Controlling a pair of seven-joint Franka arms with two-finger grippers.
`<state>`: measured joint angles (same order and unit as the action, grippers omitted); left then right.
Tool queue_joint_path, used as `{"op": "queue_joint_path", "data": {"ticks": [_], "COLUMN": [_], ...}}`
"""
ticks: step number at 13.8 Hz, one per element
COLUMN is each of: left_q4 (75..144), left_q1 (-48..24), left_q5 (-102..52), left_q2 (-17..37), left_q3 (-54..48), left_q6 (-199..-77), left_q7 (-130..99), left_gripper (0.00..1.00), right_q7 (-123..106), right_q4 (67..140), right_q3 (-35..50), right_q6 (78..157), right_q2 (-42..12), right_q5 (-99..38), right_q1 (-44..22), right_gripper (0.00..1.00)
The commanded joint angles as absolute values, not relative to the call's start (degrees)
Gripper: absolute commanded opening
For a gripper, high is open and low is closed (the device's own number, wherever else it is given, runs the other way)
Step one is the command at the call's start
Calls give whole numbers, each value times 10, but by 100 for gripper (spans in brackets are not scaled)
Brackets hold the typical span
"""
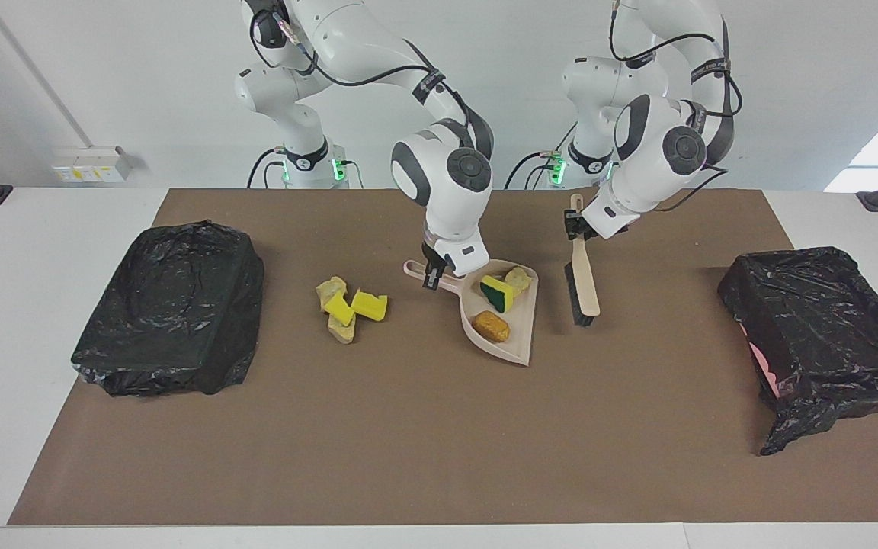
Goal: Sweep and dump trash in bin
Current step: 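Carry the dustpan over the black bag with the right gripper and tip it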
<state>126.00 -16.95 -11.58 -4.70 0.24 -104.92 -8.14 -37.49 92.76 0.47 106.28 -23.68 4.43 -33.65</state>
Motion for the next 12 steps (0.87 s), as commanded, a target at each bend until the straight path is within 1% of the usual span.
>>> {"op": "queue_joint_path", "data": {"ticks": [1,3,4,5,8,12], "left_q4": [1309,1358,1378,1384,1416,1419], "left_q1": [-182,-193,-216,-238,-305,-421], "left_q5": [-74,-73,-73,-73,-74,-79], "left_q2": [-90,-120,-134,-139,-138,-139], "left_q3": [-2,-3,-4,-5,-6,-6], "left_q6": [-1059,-1103,-1117,-1117,-1165,-1189], "left_q7": [-129,-137,-156,-183,-227,-338], "left_gripper": [0,0,0,0,0,0], "right_q7": [-397,-431,-450,-466,-481,-561], "right_q4": [929,929,928,928,929,930], "right_q3": [11,11,11,10,6,6], "right_q6": [1066,1057,1048,1038,1009,975], "right_q2": [-201,-175,-161,-149,-112,-83], "right_q5": [32,22,17,18,30,30], "right_q1": [-284,-241,-219,-197,-145,-49], "right_gripper": [0,0,0,0,0,0]}}
